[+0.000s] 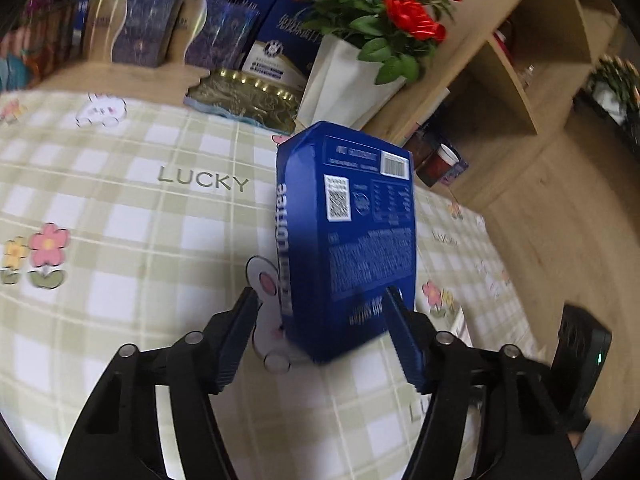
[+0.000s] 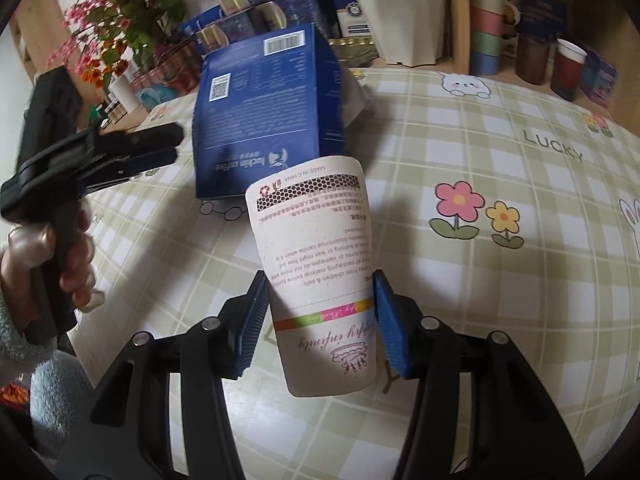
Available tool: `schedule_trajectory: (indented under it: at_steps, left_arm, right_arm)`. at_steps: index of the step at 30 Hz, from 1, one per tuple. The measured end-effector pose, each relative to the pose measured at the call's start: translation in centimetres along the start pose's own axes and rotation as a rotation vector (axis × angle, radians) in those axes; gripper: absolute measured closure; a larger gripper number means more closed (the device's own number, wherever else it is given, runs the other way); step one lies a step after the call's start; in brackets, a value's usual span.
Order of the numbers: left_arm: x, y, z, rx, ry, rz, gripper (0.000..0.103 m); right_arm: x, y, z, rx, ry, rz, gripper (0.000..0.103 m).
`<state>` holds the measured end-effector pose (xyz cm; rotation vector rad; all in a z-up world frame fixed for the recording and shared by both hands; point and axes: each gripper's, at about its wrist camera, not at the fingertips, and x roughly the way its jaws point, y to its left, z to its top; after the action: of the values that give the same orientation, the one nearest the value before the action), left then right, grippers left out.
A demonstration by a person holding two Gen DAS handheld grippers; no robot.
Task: Collect trash
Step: 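Grasp the white paper cup with the right gripper while the left gripper grasps the blue coffee bag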
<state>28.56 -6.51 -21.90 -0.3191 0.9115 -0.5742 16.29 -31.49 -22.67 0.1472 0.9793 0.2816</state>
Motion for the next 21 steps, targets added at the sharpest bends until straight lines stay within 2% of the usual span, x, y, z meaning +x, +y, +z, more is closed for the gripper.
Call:
schedule_trajectory:
  at_steps: [7, 12, 13, 16, 21]
  left_arm:
    - [2.7, 0.0, 1.8, 0.034, 0.039, -0.020, 0.044]
    - [4.0, 0.8, 2.6, -0.009, 0.060, -0.049, 0.046]
    - [4.1, 0.8, 2.6, -0.017, 0.059, -0.072, 0.055]
    - [3.6, 0.2, 2.6, -0.009, 0.051, -0.096, 0.068]
    - [1.2, -1.7, 2.3, 0.023, 0.030, -0.153, 0.083]
  right_arm:
    - [0.6, -0.5, -0.5, 0.022, 0.011, -0.006, 0.050]
    - [0.9, -0.4, -0.8, 0.030, 0.015, -0.011, 0.050]
    - [0.9, -0.3, -0.8, 0.031, 0.014, -0.012, 0.050]
    - [0.9, -0.2, -0.8, 0.032, 0.012, -0.014, 0.050]
    - [0.4, 0.0, -0.9, 0.034, 0.000, -0.016, 0.050]
